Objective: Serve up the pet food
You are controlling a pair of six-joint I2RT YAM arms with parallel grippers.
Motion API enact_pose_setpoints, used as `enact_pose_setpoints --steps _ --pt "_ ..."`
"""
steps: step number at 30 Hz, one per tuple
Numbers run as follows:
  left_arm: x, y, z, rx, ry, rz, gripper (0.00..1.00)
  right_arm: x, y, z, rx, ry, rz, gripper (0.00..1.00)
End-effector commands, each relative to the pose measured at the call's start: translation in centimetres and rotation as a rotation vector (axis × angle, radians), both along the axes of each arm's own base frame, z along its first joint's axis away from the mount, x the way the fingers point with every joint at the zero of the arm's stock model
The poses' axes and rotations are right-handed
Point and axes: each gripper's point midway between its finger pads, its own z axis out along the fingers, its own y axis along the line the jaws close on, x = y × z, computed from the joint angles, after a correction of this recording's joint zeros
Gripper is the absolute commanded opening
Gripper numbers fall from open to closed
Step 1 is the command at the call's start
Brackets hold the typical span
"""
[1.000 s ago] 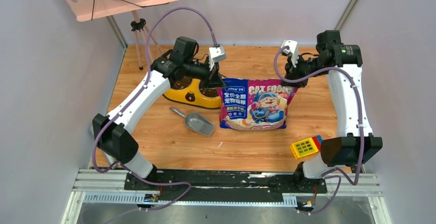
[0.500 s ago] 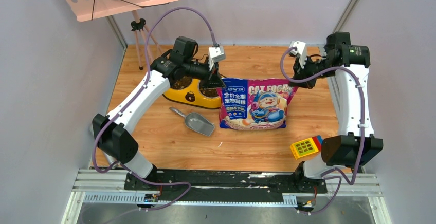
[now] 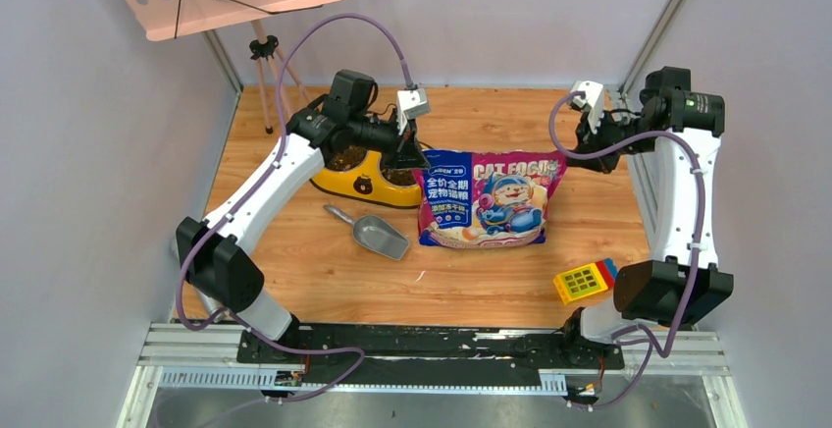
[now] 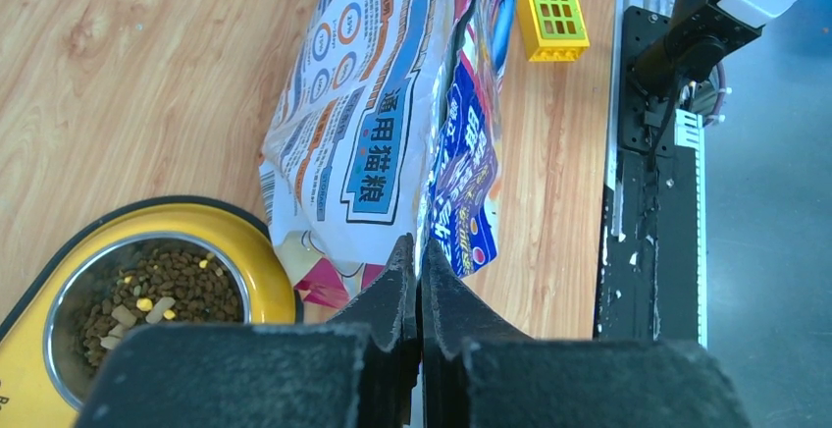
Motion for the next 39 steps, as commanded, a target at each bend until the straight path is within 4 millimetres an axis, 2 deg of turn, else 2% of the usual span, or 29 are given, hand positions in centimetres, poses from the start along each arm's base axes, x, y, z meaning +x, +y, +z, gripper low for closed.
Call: enact_pose_setpoints --steps 1,2,3,5,7,10,13,14,16,18,20,21,23,26,28,30,32,35,37,39 --pt "0.6 1.6 2.0 0.004 -0.025 0.051 0.04 0.6 -1.2 1.0 -0.005 -0.071 -0.047 0.05" --pt "0.7 1.7 2.2 0.006 -0.03 0.064 0.13 0.7 -1.3 1.2 0.01 -0.067 -0.068 0.15" --pt "1.0 2.0 2.2 0.017 -0.036 0.09 0.17 0.7 -1.4 1.4 0.024 -0.067 -0.089 0.24" --pt "1.4 3.2 2.8 0.052 -0.063 0.147 0.27 0.6 -2.1 2.4 0.049 -0.078 -0.149 0.35" --pt "1.4 5.3 3.8 0.094 -0.104 0.218 0.4 0.1 -3.1 3.7 0.073 -0.082 -0.229 0.4" --pt "2.0 9.1 4.5 0.14 -0.133 0.352 0.53 -0.8 -4.8 4.5 0.104 -0.072 -0.376 0.5" --pt "1.8 12.5 4.4 0.17 -0.146 0.48 0.62 -1.0 -6.1 3.5 0.141 -0.006 -0.545 0.53" --pt "1.9 13.4 4.1 0.175 -0.128 0.521 0.64 -0.9 -6.4 2.9 0.156 0.016 -0.602 0.58" --pt "1.9 14.8 4.2 0.181 -0.126 0.608 0.72 -0.5 -6.9 2.6 0.186 0.018 -0.705 0.6" --pt "1.9 16.2 4.6 0.188 -0.134 0.697 0.8 0.0 -7.0 3.5 0.247 -0.025 -0.789 0.61" --pt "2.0 17.7 5.1 0.194 -0.151 0.804 0.94 0.1 -6.3 5.2 0.313 -0.073 -0.8 0.96" --pt "1.9 18.8 5.6 0.2 -0.179 0.865 0.98 0.3 -6.2 6.2 0.342 -0.115 -0.811 1.0" --pt "1.9 20.0 6.1 0.19 -0.212 0.94 1.0 0.7 -6.8 8.2 0.37 -0.204 -0.868 1.0" --pt "2.4 21.4 6.4 0.171 -0.233 1.044 1.0 1.3 -8.9 10.2 0.368 -0.312 -0.992 1.0" --pt "2.5 21.9 6.7 0.157 -0.229 1.062 1.0 1.4 -10.0 10.5 0.373 -0.324 -1.072 1.0" --pt "2.7 22.4 7.2 0.155 -0.248 1.071 1.0 1.5 -10.9 9.8 0.391 -0.295 -1.164 1.0" --pt "2.9 23.2 7.7 0.163 -0.27 1.097 1.0 1.4 -10.6 9.6 0.437 -0.261 -1.192 1.0" --pt "3.0 24.2 9.1 0.162 -0.309 1.113 1.0 1.1 -9.9 12.1 0.467 -0.312 -1.153 1.0" --pt "2.9 24.1 10.0 0.168 -0.346 1.086 1.0 1.3 -9.6 13.7 0.491 -0.338 -1.136 1.0" --pt "2.8 24.0 10.2 0.169 -0.353 1.075 1.0 1.6 -9.5 14.0 0.525 -0.321 -1.142 1.0"
